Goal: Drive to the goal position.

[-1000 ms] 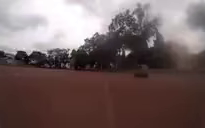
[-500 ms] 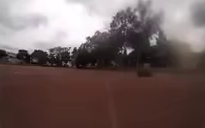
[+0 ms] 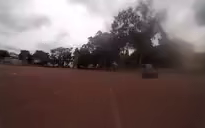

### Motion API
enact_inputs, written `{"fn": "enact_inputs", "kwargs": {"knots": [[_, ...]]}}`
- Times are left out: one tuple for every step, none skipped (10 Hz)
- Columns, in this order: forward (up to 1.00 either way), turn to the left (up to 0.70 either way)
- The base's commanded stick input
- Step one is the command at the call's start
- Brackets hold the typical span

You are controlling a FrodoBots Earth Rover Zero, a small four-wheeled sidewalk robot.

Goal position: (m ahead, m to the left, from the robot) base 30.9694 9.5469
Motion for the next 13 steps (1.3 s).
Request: {"fn": "enact_inputs", "kwargs": {"knots": [[1.0,0.0],[1.0,0.0],[1.0,0.0],[1.0,0.0],[1.0,0.0],[1.0,0.0],[1.0,0.0],[1.0,0.0],[1.0,0.0],[1.0,0.0],[1.0,0.0],[1.0,0.0],[1.0,0.0]]}}
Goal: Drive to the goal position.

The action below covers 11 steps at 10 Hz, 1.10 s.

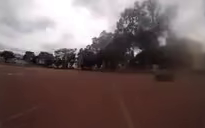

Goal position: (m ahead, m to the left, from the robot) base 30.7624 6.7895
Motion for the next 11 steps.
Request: {"fn": "enact_inputs", "kwargs": {"knots": [[1.0,0.0],[1.0,0.0],[1.0,0.0],[1.0,0.0],[1.0,0.0],[1.0,0.0],[1.0,0.0],[1.0,0.0],[1.0,0.0],[1.0,0.0],[1.0,0.0]]}}
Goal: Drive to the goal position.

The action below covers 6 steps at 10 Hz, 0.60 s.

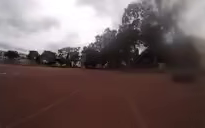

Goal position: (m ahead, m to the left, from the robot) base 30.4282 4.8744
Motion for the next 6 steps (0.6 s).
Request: {"fn": "enact_inputs", "kwargs": {"knots": [[1.0,0.0],[1.0,0.0],[1.0,0.0],[1.0,0.0],[1.0,0.0],[1.0,0.0]]}}
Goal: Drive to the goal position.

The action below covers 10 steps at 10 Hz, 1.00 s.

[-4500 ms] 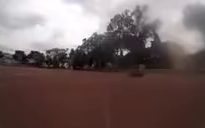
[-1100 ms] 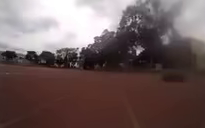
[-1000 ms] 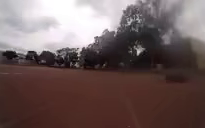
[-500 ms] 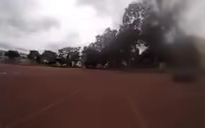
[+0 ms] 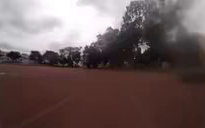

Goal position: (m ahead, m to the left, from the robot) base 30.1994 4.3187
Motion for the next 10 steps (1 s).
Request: {"fn": "enact_inputs", "kwargs": {"knots": [[1.0,0.0],[1.0,0.0],[1.0,0.0],[1.0,0.0],[1.0,0.0],[1.0,0.0],[1.0,0.0],[1.0,0.0],[1.0,0.0],[1.0,0.0]]}}
